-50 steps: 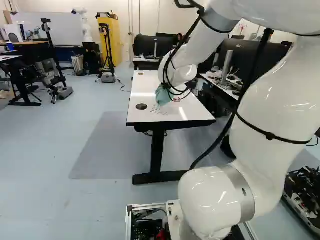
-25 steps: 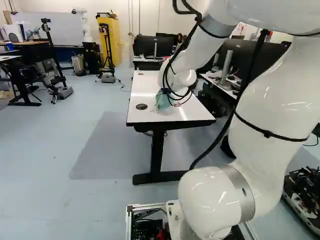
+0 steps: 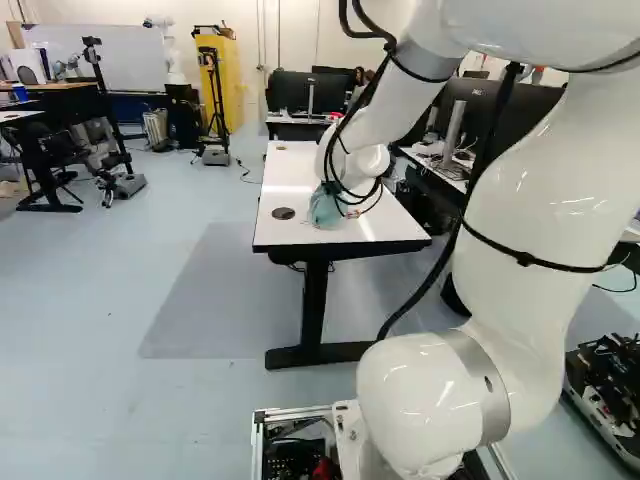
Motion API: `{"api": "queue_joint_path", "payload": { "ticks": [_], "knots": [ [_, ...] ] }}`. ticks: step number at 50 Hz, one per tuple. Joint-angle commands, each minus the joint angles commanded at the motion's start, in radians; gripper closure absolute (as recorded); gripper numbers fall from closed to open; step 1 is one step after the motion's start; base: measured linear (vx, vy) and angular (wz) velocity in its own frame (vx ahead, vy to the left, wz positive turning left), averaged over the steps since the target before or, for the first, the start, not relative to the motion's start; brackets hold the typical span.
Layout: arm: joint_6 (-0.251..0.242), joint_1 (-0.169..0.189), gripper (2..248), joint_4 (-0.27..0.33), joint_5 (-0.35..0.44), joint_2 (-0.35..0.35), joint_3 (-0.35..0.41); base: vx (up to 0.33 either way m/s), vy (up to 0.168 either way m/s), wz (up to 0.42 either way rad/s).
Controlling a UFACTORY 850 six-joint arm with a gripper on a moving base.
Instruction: Clean the table with the green towel
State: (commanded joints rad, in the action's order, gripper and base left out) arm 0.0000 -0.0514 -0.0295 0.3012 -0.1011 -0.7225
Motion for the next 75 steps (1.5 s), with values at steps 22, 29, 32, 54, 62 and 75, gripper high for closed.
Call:
{"api": "queue_joint_path", "payload": {
  "ticks": [22, 29, 32, 54, 62, 75],
  "knots": [
    [0.000, 0.000, 220, 0.000, -0.069, 0.000, 0.000, 0.000, 0.000, 0.000],
    [0.000, 0.000, 220, 0.000, -0.092, 0.000, 0.000, 0.000, 0.000, 0.000],
    [0.000, 0.000, 220, 0.000, -0.103, 0.000, 0.000, 0.000, 0.000, 0.000],
    [0.000, 0.000, 220, 0.000, -0.178, 0.000, 0.000, 0.000, 0.000, 0.000],
    [0.000, 0.000, 220, 0.000, -0.203, 0.000, 0.000, 0.000, 0.000, 0.000],
    [0.000, 0.000, 220, 0.000, -0.244, 0.000, 0.000, 0.000, 0.000, 0.000]
  ]
}}
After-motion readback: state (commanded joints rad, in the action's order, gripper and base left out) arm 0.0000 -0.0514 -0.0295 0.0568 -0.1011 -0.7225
